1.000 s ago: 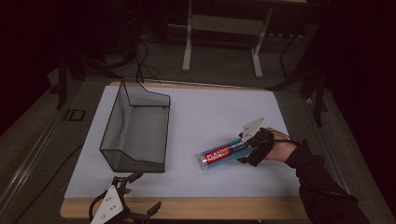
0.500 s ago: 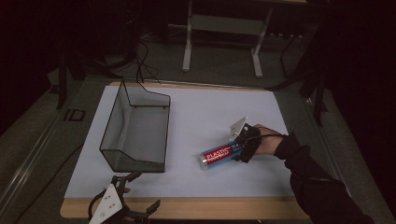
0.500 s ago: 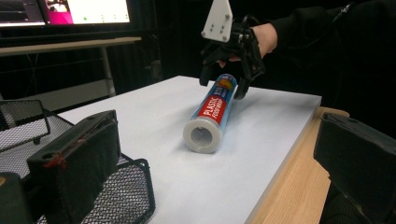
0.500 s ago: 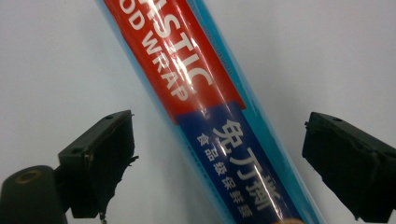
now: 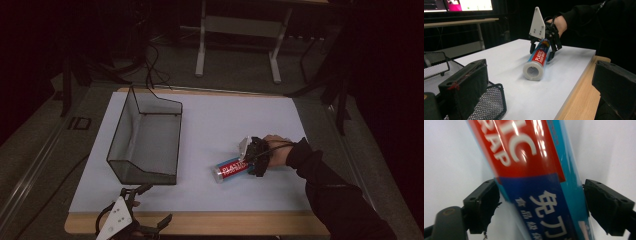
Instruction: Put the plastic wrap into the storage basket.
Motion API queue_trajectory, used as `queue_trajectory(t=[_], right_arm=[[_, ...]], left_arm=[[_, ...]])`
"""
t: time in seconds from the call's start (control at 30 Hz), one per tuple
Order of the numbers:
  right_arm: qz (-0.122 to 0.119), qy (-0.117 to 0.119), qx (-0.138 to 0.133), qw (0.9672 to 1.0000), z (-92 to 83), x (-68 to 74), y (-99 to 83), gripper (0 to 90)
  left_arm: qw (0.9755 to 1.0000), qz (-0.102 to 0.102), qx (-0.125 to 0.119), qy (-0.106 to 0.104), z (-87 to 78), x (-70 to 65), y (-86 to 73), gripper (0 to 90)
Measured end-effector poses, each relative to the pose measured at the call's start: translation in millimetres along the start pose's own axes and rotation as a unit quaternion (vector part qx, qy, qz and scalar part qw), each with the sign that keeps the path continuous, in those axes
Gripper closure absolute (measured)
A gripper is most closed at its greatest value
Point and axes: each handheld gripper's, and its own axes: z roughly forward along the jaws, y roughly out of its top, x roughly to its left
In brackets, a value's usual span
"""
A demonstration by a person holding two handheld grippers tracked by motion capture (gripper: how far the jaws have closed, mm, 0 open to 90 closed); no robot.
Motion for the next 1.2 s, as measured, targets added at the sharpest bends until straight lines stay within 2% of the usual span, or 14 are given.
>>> queue_trajectory(t=[0.27, 0.43, 0.57, 0.67, 0.73, 0.87, 0.9, 1.0, 1.03, 1.13, 1.2], right_arm=[[-0.023, 0.016, 0.016, 0.9995, 3.3, -5.0, 4.1, 22.6], [-0.036, 0.015, 0.027, 0.9989, 2.4, -4.0, 7.0, 23.8], [-0.026, 0.023, 0.026, 0.9991, 1.1, -4.8, 7.8, 25.7], [-0.013, 0.042, 0.013, 0.999, -4.0, -5.4, 9.1, 27.5], [-0.006, 0.046, -0.001, 0.9989, -10.3, -6.2, 9.8, 28.1], [0.021, 0.045, -0.024, 0.9985, -27.6, -13.3, 9.1, 29.3], [0.021, 0.045, -0.024, 0.9985, -27.6, -13.3, 9.1, 29.3], [0.076, 0.029, -0.058, 0.995, -44.5, -25.2, 4.3, 30.2], [0.087, 0.025, -0.065, 0.9938, -47.3, -27.4, 2.8, 30.4], [0.146, 0.001, -0.101, 0.9842, -57.0, -38.6, -5.6, 30.8], [0.177, -0.004, -0.116, 0.9774, -61.5, -45.2, -11.3, 31.0]], left_arm=[[1.0, 0.003, 0.004, -0.001, 0.5, -0.4, -0.3, 1.2], [1.0, 0.003, 0.005, -0.001, 0.9, -0.4, -0.4, 1.2], [1.0, 0.004, 0.005, 0.0, 0.4, -0.2, -0.3, 1.2], [1.0, 0.002, 0.003, 0.0, 0.8, 0.5, -0.4, 1.2], [1.0, 0.001, 0.003, -0.001, 1.0, 0.8, -0.4, 1.2], [1.0, 0.002, 0.002, -0.001, 0.8, 0.5, 0.0, 1.2], [1.0, 0.002, 0.002, -0.001, 0.8, 0.5, 0.0, 1.2], [1.0, 0.003, 0.0, 0.0, 0.6, 0.3, 0.3, 1.2], [1.0, 0.003, -0.001, -0.001, 0.4, 0.3, 0.5, 1.2], [1.0, 0.004, -0.001, 0.0, 0.1, 0.7, 0.7, 1.2], [1.0, 0.002, -0.003, 0.0, 0.2, 0.8, 0.8, 1.2]])
